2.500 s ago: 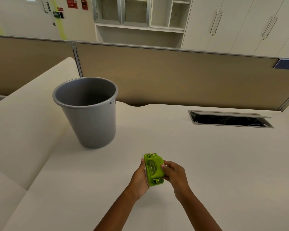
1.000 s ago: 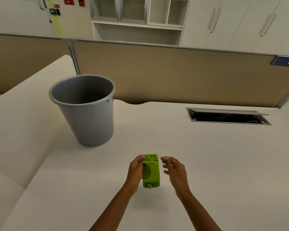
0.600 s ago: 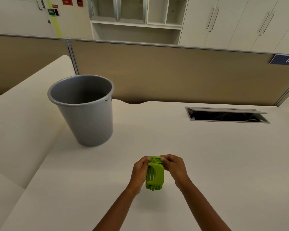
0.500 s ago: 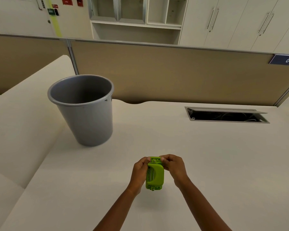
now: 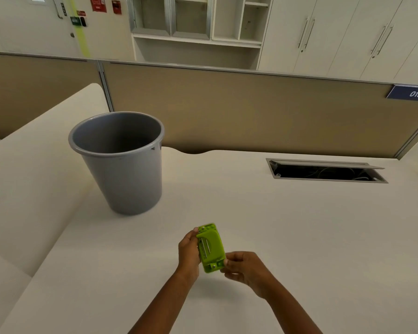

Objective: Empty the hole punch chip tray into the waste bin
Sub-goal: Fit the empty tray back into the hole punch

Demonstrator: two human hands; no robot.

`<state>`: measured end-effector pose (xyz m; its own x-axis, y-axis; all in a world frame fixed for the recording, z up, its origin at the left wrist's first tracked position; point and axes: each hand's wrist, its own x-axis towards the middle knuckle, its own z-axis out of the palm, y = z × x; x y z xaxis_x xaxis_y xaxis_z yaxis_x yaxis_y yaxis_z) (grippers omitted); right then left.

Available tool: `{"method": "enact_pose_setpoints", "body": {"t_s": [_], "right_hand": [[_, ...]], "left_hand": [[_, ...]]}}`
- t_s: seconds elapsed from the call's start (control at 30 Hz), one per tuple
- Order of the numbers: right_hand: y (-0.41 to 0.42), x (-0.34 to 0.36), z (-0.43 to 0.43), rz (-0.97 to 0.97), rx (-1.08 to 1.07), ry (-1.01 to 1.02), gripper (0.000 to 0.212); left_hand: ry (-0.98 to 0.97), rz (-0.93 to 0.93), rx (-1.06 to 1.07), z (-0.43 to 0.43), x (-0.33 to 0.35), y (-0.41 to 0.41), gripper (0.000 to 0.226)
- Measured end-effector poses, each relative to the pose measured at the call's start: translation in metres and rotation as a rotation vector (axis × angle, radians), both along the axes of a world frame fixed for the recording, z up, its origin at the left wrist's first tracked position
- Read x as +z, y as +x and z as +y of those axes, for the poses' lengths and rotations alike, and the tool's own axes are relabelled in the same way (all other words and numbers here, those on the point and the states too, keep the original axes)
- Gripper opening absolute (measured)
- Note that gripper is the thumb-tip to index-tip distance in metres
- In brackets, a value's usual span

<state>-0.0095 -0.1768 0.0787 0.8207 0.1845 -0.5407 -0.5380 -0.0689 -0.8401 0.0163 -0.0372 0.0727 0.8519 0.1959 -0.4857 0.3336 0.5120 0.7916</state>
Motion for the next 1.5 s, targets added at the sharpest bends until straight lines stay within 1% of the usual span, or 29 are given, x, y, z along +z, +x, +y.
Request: {"method": "enact_pose_setpoints", "body": {"t_s": [0.27,0.4,0.5,0.6,0.7,0.8,0.9,1.07,1.33,1.5], "right_hand": [[-0.005,-0.007,0.006,-0.034,-0.158,-0.088,0.02],[-0.005,-0.002,0.003,-0.038,-0.096,-0.129,0.018],[-0.002,0.005,0.003,-0.044,-0.09,-0.075,0.02],[-0.002,0.011,0.008,-0.072,-0.089,0.032,0.018],[-0.003,0.013,0.01,-0.124,-0.065,0.013,0.016],[-0.002,0.013,0.009,-0.102,-0.123,0.039,0.012],[0.002,0.013,0.008,-0.072,-0.197,0.068,0.009],[0.006,0.013,0.006,-0.078,-0.28,0.068,0.015],[0.005,0.002,0.009,-0.071,-0.319,0.025,0.014],[0.006,-0.002,0.014,-0.091,-0.334,-0.054,0.013]], "left_hand": [[0.058,-0.027,-0.008,-0.007,0.002,-0.006,0.026],[0.047,-0.013,-0.018,-0.005,0.004,-0.005,0.024],[0.031,-0.002,-0.039,-0.003,0.006,-0.003,0.025],[0.089,-0.014,-0.096,-0.003,0.007,-0.001,0.028],[0.093,-0.037,-0.163,-0.005,0.008,-0.002,0.03],[0.059,-0.08,-0.26,-0.006,0.008,-0.006,0.032],[0.07,-0.068,-0.351,-0.008,0.005,-0.013,0.031],[0.111,-0.008,-0.442,-0.017,-0.005,-0.03,0.031],[0.241,0.049,-0.363,-0.025,-0.018,-0.032,0.031],[0.313,0.085,-0.289,-0.029,-0.024,-0.031,0.03]]}}
